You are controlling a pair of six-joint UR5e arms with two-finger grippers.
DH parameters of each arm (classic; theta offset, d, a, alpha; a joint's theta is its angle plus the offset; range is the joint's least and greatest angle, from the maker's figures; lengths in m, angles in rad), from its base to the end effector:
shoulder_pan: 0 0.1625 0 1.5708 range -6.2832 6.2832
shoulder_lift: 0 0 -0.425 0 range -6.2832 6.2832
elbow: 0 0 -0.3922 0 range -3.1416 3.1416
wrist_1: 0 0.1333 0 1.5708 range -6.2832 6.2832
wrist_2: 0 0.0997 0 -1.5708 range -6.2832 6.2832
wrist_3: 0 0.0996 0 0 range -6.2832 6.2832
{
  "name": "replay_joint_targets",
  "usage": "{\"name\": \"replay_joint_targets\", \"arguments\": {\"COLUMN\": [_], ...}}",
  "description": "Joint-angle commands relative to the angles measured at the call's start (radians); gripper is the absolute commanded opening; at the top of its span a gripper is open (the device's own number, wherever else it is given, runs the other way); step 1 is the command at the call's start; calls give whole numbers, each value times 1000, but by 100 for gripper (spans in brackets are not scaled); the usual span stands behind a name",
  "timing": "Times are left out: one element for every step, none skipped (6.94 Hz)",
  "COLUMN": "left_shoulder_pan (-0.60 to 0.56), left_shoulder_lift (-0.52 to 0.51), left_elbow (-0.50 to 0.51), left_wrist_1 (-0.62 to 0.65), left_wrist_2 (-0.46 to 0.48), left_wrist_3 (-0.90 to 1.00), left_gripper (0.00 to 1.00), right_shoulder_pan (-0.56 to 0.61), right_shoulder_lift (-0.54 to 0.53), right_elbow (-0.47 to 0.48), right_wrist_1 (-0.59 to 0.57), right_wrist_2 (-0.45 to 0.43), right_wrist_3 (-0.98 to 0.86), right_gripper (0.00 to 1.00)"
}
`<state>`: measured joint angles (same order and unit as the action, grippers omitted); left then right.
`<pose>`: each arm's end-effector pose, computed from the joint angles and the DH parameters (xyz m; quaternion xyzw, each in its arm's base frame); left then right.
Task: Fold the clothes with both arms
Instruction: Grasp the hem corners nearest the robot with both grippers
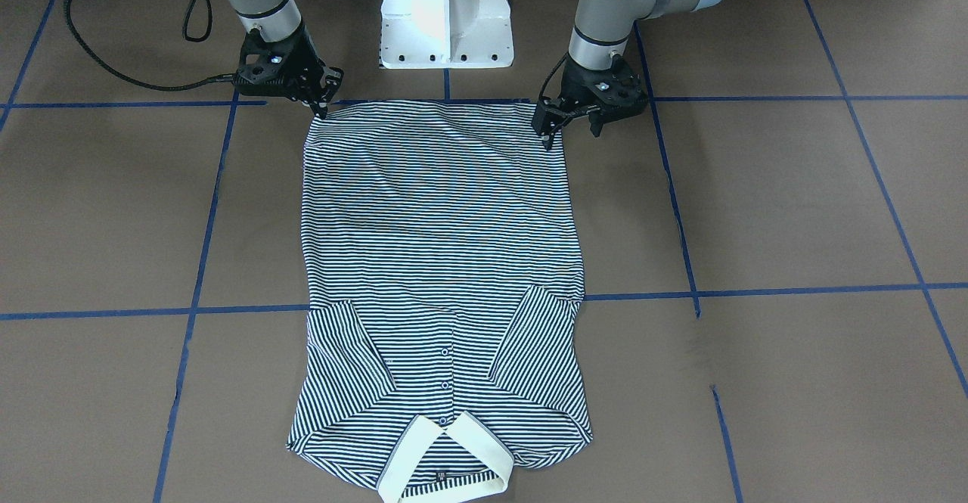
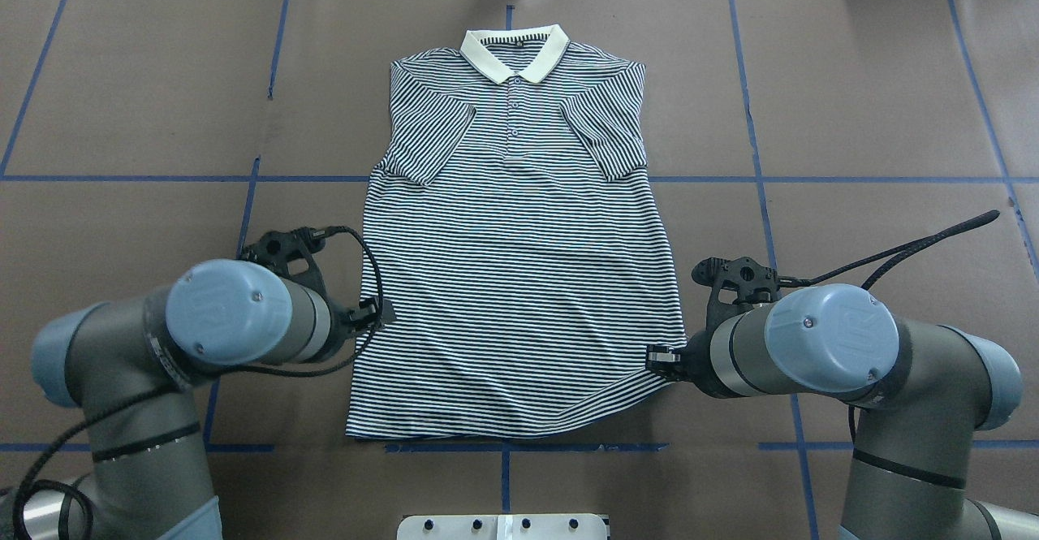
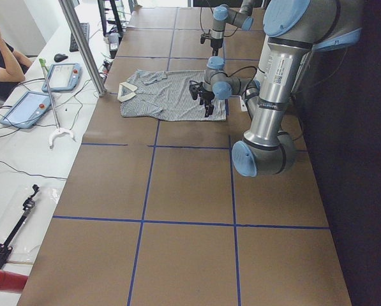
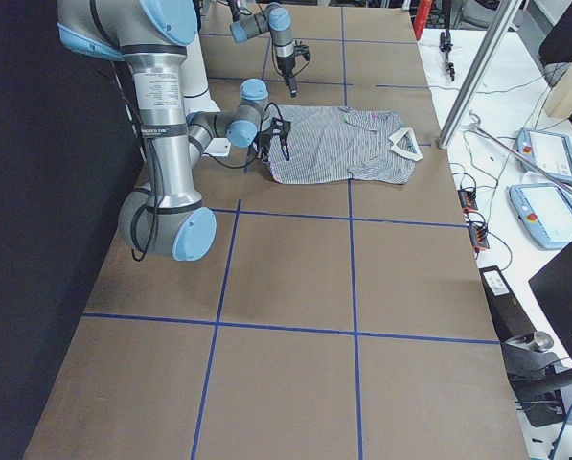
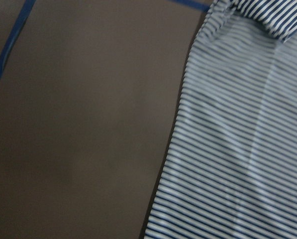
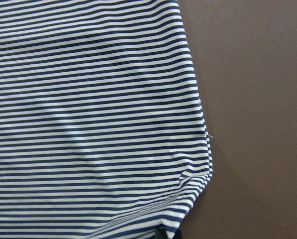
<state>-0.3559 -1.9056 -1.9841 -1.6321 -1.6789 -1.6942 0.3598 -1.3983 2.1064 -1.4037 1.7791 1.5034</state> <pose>0.4893 -0.3126 0.2933 -0.0037 0.3963 -0.1972 0.8967 -0.4373 -0.2849 0.3120 -0.0027 -0.4318 0.0877 0.8977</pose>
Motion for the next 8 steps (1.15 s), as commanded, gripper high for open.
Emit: {"name": "replay_joint_targets", "arguments": {"left_shoulder_pan": [127,133,135,140,143,144,149,155], "left_shoulder_lift": [7,13,23,23,25,25,25,23], "left_elbow": [11,16,16,14,14,14,16,18], "left_wrist_1": [18,18,18,18,18,18,18,18], "left_wrist_2": [51,62,62,62,62,62,62,62], "left_wrist_3": [-155,-169,-171,-174,-180,-180,-180,-180], "left_gripper": [98,94,94,94,94,93,90,86], "right_shoulder_pan": [11,13,16,19,22,21,28,34], "right_shoulder_lift": [5,7,8,8,8,8,8,7], "right_elbow": [7,10,10,10,10,9,14,24], "right_wrist_1": [0,0,0,0,0,0,0,0], "right_wrist_2": [2,6,8,8,10,11,14,23], "right_wrist_3": [0,0,0,0,0,0,-2,-2], "right_gripper": [0,0,0,0,0,0,0,0]}}
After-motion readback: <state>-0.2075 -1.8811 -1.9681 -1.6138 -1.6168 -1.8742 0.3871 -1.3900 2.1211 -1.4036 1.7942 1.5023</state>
